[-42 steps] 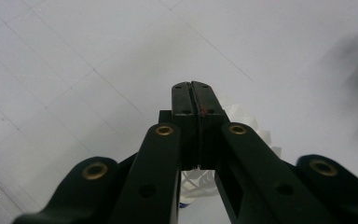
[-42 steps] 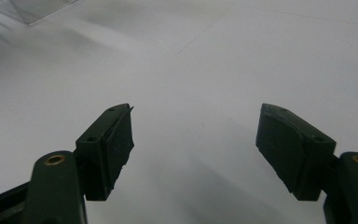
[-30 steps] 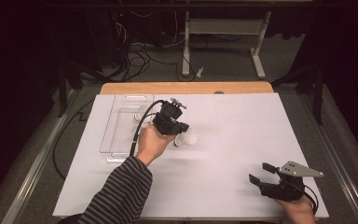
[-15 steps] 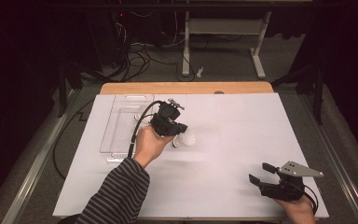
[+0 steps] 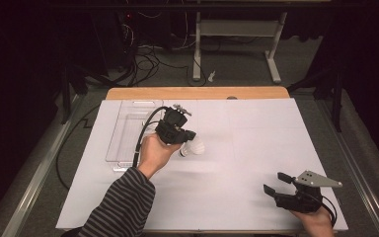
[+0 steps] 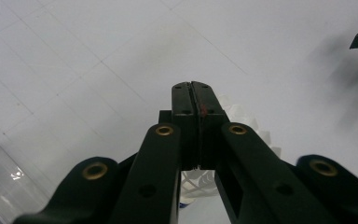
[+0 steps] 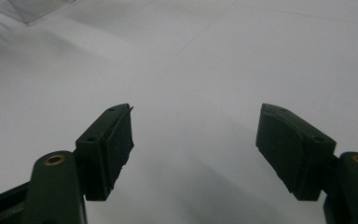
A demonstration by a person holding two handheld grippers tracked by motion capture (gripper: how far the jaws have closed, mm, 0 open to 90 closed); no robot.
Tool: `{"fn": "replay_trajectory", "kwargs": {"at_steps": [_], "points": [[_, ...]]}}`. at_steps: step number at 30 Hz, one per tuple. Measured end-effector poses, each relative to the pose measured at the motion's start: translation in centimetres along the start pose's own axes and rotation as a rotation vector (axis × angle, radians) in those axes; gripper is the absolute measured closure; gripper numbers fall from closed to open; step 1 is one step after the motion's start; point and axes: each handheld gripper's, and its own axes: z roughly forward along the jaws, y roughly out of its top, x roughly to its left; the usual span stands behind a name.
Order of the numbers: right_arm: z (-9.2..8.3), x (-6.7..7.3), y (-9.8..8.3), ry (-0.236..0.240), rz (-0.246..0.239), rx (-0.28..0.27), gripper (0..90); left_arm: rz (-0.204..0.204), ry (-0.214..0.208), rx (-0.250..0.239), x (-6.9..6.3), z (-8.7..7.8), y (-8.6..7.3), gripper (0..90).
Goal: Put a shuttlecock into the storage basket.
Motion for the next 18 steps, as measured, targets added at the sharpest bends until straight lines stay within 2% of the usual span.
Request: {"fn": "replay_trajectory", "kwargs": {"at_steps": [18], "points": [[0.0, 0.0, 0.0, 0.000, -0.001, -0.001, 27.7, -0.019, 0.017, -0.031, 0.7, -1.8, -0.8, 89.0]]}}
